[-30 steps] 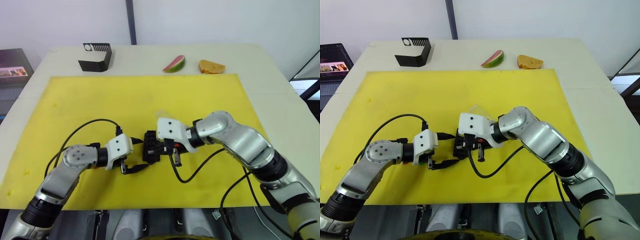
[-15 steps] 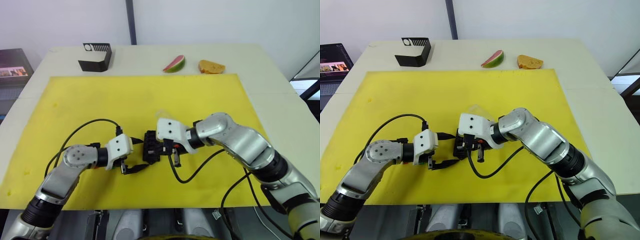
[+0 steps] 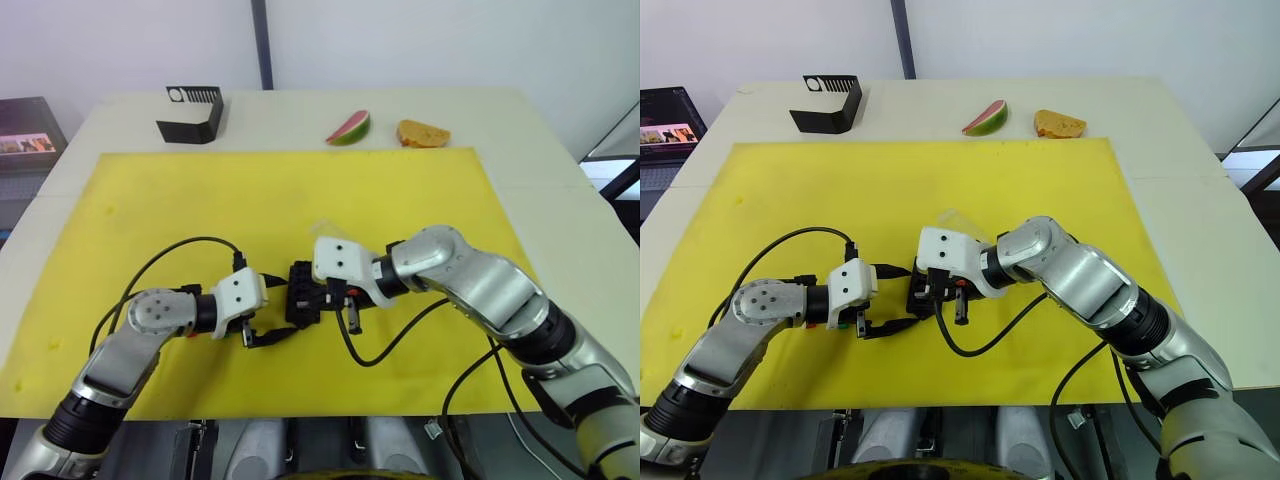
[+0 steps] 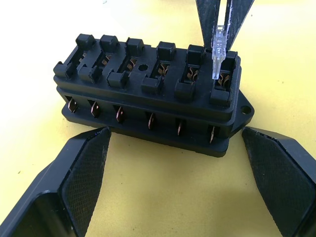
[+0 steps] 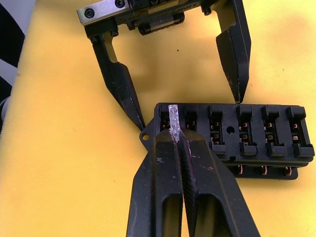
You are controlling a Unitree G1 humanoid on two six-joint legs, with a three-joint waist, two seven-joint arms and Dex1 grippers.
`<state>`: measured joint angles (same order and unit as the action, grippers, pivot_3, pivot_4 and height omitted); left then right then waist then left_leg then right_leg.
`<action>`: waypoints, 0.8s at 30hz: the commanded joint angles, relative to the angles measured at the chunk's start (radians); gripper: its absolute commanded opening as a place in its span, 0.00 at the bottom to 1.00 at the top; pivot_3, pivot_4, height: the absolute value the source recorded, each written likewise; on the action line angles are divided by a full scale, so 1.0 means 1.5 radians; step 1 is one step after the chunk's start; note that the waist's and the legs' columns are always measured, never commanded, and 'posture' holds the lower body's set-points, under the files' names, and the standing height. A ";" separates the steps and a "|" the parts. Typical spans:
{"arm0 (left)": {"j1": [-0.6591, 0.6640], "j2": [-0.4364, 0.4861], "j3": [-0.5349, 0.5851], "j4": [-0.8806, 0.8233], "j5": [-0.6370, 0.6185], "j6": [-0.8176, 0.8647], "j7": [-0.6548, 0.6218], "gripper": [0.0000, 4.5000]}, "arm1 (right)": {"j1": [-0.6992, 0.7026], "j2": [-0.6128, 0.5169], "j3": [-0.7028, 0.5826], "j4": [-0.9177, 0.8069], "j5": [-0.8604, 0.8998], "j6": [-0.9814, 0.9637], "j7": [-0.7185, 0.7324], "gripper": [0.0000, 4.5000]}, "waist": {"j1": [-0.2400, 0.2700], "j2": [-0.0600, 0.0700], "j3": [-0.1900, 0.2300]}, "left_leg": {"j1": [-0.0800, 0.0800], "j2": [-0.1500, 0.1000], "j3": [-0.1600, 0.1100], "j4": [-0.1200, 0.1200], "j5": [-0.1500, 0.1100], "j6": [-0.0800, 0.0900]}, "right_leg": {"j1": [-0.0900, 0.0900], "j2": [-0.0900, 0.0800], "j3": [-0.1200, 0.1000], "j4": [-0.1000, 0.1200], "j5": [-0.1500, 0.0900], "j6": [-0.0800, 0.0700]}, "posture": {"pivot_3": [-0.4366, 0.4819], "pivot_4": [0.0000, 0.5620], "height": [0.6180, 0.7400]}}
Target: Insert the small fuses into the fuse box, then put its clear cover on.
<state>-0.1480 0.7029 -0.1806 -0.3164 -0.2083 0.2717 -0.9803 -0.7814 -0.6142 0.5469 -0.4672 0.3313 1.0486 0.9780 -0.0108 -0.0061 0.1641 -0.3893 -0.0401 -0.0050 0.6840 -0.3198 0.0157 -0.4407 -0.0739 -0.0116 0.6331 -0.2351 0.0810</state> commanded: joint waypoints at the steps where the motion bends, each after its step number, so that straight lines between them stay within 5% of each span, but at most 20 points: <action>1: -0.002 -0.002 0.002 -0.007 0.001 -0.008 0.002 0.98 | -0.015 0.006 -0.020 -0.017 0.021 0.011 0.002 0.00 | 0.000 0.000 0.000 | 0.000 0.000 0.000 0.000 0.000 0.000 | 0.000 0.000 0.000 0.000 0.000 0.000 | 0.48 0.27 1.00; 24: -0.006 0.001 0.002 -0.003 0.003 -0.010 -0.002 0.98 | 0.001 -0.009 0.011 -0.018 0.006 0.008 -0.023 0.00 | 0.000 0.000 0.000 | 0.000 0.000 0.000 0.000 0.000 0.000 | 0.000 0.000 0.000 0.000 0.000 0.000 | 0.48 0.27 1.00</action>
<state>-0.1508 0.7027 -0.1806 -0.3156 -0.2073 0.2715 -0.9820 -0.7810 -0.6188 0.5677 -0.4693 0.3376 1.0562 0.9470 -0.0110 -0.0061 0.1641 -0.3893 -0.0401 -0.0050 0.6840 -0.3198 0.0157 -0.4407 -0.0740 -0.0116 0.6331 -0.2351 0.0810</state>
